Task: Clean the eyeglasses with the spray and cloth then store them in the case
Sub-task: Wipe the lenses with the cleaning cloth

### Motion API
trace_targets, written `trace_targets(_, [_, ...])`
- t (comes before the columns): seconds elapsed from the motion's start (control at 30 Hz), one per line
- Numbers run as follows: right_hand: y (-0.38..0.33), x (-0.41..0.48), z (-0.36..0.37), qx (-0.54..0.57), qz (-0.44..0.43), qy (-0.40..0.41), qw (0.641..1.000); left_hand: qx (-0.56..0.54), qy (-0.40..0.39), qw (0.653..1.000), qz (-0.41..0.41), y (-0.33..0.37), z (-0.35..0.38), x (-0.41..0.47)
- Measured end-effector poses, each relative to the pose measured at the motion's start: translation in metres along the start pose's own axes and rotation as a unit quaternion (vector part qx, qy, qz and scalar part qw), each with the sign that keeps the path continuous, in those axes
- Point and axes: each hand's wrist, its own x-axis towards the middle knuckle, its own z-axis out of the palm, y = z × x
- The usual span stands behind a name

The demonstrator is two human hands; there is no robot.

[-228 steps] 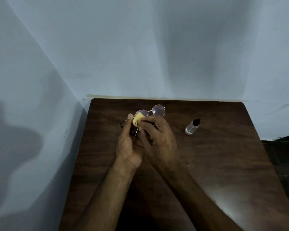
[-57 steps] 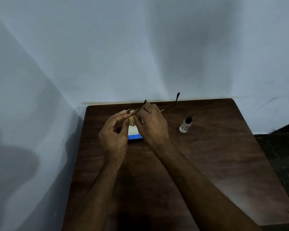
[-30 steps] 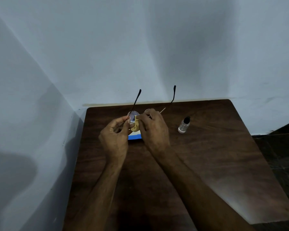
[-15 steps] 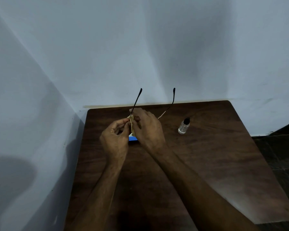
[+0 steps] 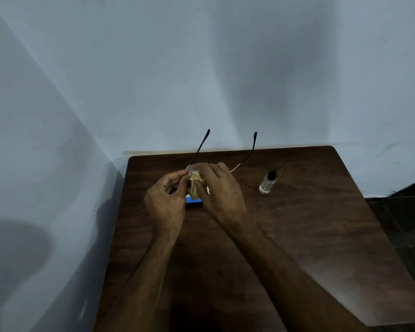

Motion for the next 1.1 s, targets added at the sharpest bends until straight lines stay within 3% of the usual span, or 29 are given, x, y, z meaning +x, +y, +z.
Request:
trace_targets(0.13, [0.013, 0.007, 0.002, -0.053, 0.034, 0.017, 0.998, 0.012, 0.001, 1.000, 0.003, -0.001, 0.000, 0.004])
trace_targets(0.37, [0.002, 0.014, 0.009, 0.034, 0.020, -0.004, 0.999, 0.029, -0.017, 0.999, 0.029, 0.000, -0.004, 0.009])
trace_targets(0.6, [0.001, 0.029, 0.006, -0.014, 0.045, 0.029, 0.998, 0.033, -0.047, 0.998, 0.029, 0.002, -0.003, 0.002])
trace_targets(0.73, [0.000, 0.019, 0.014, 0.070, 0.068, 0.021, 0.995, 0.004, -0.031, 0.999, 0.020, 0.002, -0.003, 0.002])
trace_targets(0.97, [0.002, 0.007, 0.015, 0.288, 0.216, 0.010, 0.933, -0.025, -0.022, 0.999, 0.012, 0.000, -0.001, -0.002])
trace_targets(1.1, [0.002, 0.003, 0.015, 0.417, 0.259, 0.025, 0.871, -0.015, -0.023, 1.000, 0.014, 0.004, -0.002, 0.003])
